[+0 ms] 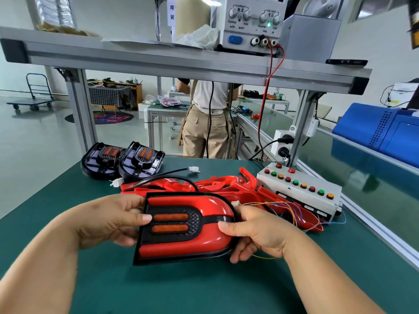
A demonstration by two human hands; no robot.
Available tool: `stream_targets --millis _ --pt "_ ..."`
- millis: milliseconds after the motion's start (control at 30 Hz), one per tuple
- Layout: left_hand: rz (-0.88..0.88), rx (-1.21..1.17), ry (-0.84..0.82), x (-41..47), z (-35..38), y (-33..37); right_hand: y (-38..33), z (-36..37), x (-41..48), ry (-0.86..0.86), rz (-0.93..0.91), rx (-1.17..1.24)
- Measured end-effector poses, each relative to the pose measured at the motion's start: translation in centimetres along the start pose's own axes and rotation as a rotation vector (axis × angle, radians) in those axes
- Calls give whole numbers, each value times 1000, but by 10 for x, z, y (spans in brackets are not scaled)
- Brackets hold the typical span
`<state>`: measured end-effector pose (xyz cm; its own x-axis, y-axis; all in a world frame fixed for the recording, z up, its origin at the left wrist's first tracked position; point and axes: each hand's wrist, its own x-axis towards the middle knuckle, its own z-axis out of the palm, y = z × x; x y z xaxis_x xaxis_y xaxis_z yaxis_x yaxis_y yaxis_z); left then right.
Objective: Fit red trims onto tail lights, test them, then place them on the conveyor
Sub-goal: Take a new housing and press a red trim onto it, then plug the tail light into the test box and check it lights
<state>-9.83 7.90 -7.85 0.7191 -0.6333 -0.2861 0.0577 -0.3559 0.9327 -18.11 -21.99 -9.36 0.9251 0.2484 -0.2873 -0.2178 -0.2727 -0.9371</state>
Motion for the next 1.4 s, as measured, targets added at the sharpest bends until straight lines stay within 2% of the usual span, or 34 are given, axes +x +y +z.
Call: stream_targets --millis 200,267,333,367,400,467,533,633,767,833,1000,1133,1300,1400 --pt "-23 7 -36 7 4 0 1 -14 -2 63 109 -154" --pt "-45 12 -20 10 6 0 2 -21 -3 246 68 -212" --pt "-68 37 -16 12 8 2 6 -28 1 558 -105 -285" --pt "-82 74 -21 11 8 4 7 -30 4 700 -212 -386" --pt "-98 130 -22 8 7 6 7 -30 8 772 -277 -529" --pt "-104 216 56 2 -1 11 10 -28 17 748 -258 -797" --pt "-49 172 258 0 -15 16 13 -26 26 678 -147 -966" --pt "61 87 545 16 -36 27 12 -25 30 693 -47 -993" --pt "111 120 718 62 -54 44 10 -23 34 702 12 -1016" --pt "111 237 724 85 -57 50 8 -20 37 701 39 -1000" --pt "-8 674 547 127 -57 51 8 -18 38 706 37 -1013" --pt "-106 933 438 139 -51 45 10 -20 38 682 -5 -995" --pt "-155 1150 486 148 -52 38 12 -21 41 683 10 -1018" --pt "-175 1180 545 149 -56 35 13 -22 41 697 26 -1017"
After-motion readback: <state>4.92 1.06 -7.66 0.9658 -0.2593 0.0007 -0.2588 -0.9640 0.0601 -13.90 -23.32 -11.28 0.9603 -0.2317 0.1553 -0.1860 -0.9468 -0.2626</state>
